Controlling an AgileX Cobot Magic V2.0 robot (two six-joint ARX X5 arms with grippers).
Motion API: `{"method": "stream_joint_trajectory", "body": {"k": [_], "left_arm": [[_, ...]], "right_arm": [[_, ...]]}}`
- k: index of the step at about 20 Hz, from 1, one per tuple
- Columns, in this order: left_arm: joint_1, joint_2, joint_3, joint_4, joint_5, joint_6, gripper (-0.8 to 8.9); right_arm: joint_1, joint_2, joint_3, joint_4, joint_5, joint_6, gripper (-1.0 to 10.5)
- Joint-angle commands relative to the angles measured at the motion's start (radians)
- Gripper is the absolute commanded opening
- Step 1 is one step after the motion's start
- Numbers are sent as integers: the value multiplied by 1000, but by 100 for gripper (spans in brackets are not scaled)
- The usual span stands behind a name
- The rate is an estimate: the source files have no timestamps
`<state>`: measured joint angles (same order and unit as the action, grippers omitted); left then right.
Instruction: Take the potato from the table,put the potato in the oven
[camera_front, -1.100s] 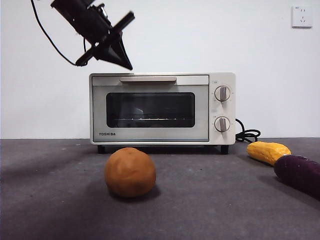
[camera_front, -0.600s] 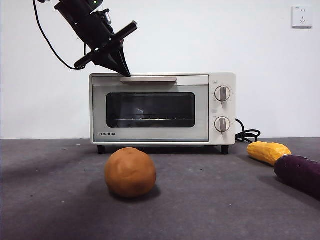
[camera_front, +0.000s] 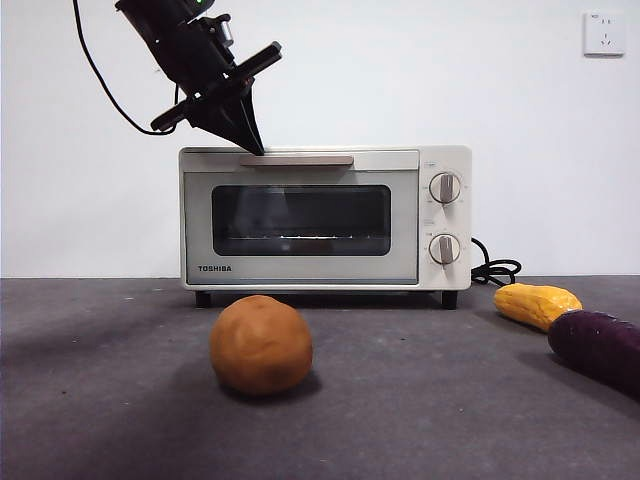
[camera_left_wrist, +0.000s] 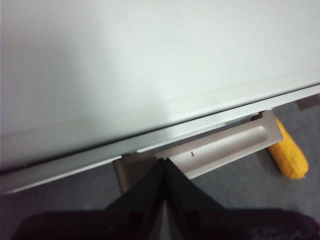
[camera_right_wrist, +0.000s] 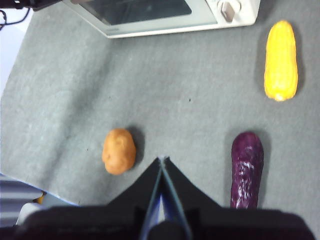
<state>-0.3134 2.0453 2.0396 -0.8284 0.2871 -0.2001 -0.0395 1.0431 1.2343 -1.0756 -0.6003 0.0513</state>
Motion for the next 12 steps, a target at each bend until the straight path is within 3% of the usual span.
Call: {"method": "stream_joint_trajectory", "body": {"k": [1, 12], "left_arm": [[-11, 34, -26, -72, -23, 29, -6], [-40, 34, -26, -157, -60, 48, -6]], "right_arm": [[1, -1, 3, -2, -2, -23, -2], [1, -47, 3, -82, -2, -60, -2]]}}
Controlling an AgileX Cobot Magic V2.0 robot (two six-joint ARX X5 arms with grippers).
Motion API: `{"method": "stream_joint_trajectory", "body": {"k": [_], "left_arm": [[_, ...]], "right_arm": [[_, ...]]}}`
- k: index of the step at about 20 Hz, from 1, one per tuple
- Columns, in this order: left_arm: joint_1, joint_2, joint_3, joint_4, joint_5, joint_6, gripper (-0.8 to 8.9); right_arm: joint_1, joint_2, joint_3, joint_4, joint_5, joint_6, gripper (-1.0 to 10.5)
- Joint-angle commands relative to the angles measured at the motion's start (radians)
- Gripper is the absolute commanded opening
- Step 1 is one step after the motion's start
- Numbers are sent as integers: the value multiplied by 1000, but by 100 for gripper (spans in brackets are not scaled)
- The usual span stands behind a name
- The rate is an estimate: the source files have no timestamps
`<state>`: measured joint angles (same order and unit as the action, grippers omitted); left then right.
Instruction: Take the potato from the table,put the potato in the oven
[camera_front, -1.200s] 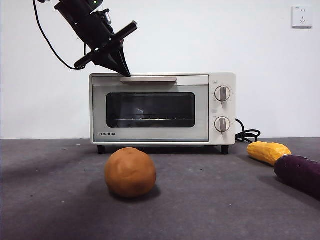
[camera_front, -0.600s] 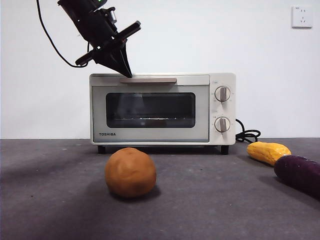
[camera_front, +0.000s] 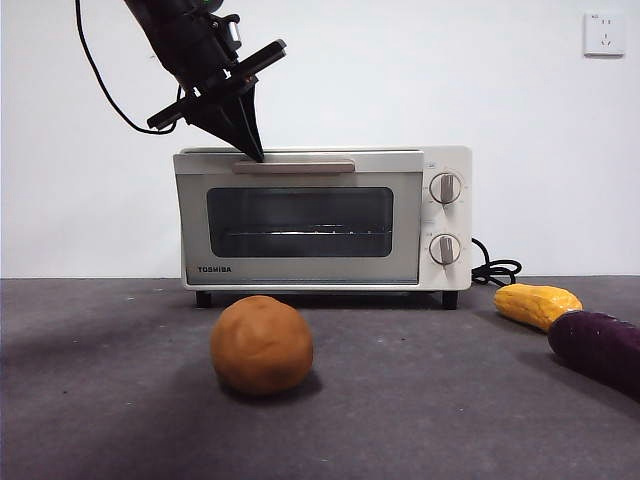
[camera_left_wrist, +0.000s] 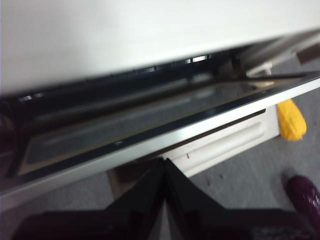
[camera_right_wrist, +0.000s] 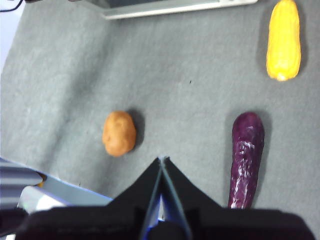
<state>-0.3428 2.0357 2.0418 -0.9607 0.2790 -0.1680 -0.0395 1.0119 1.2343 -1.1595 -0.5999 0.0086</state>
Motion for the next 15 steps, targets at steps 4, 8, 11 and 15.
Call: {"method": "stream_joint_trajectory", "body": {"k": [4, 8, 11, 15], "left_arm": [[-30, 44, -30, -52, -119, 22, -6], [-49, 44, -30, -54, -169, 22, -6], [-58, 44, -31, -58, -176, 22, -6], [-76, 45, -33, -82, -230, 22, -6]], "right_arm": [[1, -52, 3, -7, -3, -17, -2], [1, -88, 3, -27, -2, -17, -2], [1, -110, 3, -41, -2, -16, -2], [1, -150, 3, -69, -2, -18, -2]]}}
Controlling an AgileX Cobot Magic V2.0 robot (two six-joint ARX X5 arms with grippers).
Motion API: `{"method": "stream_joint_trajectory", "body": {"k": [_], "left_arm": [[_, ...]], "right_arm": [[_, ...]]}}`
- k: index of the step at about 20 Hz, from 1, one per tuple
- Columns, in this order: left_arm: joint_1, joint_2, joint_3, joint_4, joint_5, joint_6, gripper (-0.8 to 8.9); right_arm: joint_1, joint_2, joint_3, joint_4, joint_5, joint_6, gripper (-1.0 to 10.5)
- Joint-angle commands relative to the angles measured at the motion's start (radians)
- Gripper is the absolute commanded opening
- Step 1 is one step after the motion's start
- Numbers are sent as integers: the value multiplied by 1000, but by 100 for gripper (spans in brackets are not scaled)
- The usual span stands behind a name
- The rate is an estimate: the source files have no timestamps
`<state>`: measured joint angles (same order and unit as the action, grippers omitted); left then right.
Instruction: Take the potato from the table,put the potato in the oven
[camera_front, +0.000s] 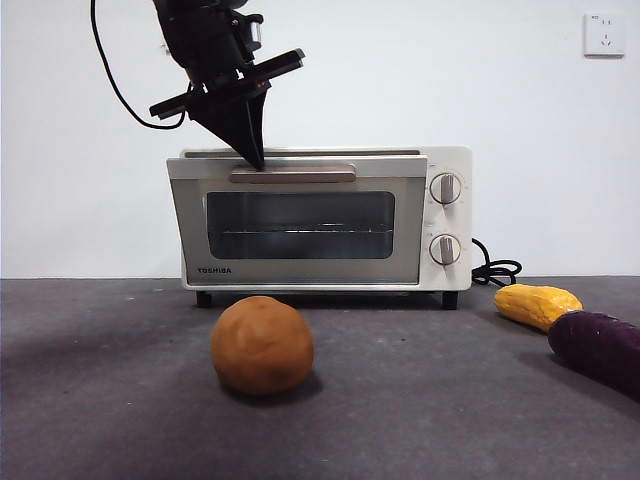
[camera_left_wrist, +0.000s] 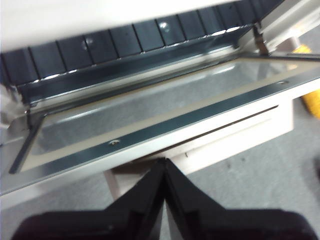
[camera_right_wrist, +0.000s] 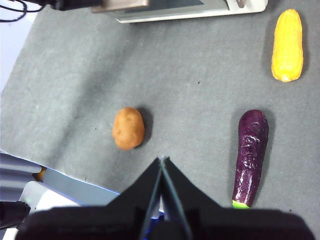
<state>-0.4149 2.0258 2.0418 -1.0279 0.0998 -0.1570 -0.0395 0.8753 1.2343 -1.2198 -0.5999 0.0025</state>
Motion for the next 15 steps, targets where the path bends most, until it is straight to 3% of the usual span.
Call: {"method": "stream_joint_trajectory", "body": {"k": [1, 8, 15], "left_arm": [[-7, 56, -33, -19, -60, 11, -6], [-29, 56, -41, -42, -69, 8, -6], [-45, 56, -210, 6, -74, 3, -6]], "right_arm": [[1, -26, 3, -15, -2, -11, -2], [1, -72, 3, -31, -3, -11, -2], [1, -76, 3, -38, -3, -11, -2]]}}
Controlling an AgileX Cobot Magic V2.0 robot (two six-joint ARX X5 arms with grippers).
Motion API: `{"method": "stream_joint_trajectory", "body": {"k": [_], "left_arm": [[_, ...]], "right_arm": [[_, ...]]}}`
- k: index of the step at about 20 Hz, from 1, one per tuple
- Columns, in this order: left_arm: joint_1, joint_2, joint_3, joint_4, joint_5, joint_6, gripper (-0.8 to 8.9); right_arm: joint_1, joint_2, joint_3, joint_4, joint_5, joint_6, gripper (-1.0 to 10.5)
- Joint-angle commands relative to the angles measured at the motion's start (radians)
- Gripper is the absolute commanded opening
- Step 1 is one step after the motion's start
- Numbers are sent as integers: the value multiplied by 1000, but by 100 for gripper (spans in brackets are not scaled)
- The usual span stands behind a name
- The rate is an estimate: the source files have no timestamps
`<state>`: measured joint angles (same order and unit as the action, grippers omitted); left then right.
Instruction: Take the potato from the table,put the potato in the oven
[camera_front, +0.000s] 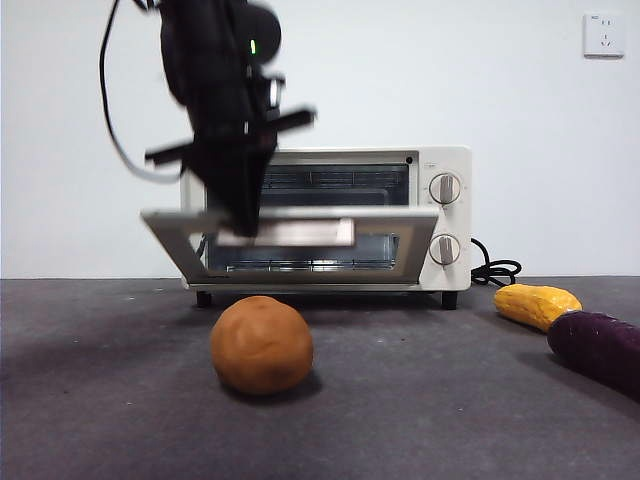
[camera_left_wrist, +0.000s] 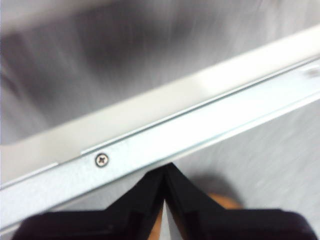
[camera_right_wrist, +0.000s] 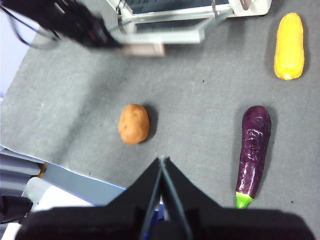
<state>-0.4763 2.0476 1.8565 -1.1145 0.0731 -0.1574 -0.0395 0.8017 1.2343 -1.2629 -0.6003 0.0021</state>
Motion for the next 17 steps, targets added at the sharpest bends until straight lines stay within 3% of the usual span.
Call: {"method": "stream_joint_trajectory", "body": {"k": [1, 8, 17], "left_arm": [[14, 34, -45, 104, -48, 1, -6], [-10, 34, -95, 113, -47, -11, -6], [-79, -42, -95, 53, -47, 87, -6]], "right_arm": [[1, -2, 3, 5, -2, -10, -2], [1, -2, 3, 5, -2, -10, -2], [1, 16, 3, 5, -3, -31, -1]]}}
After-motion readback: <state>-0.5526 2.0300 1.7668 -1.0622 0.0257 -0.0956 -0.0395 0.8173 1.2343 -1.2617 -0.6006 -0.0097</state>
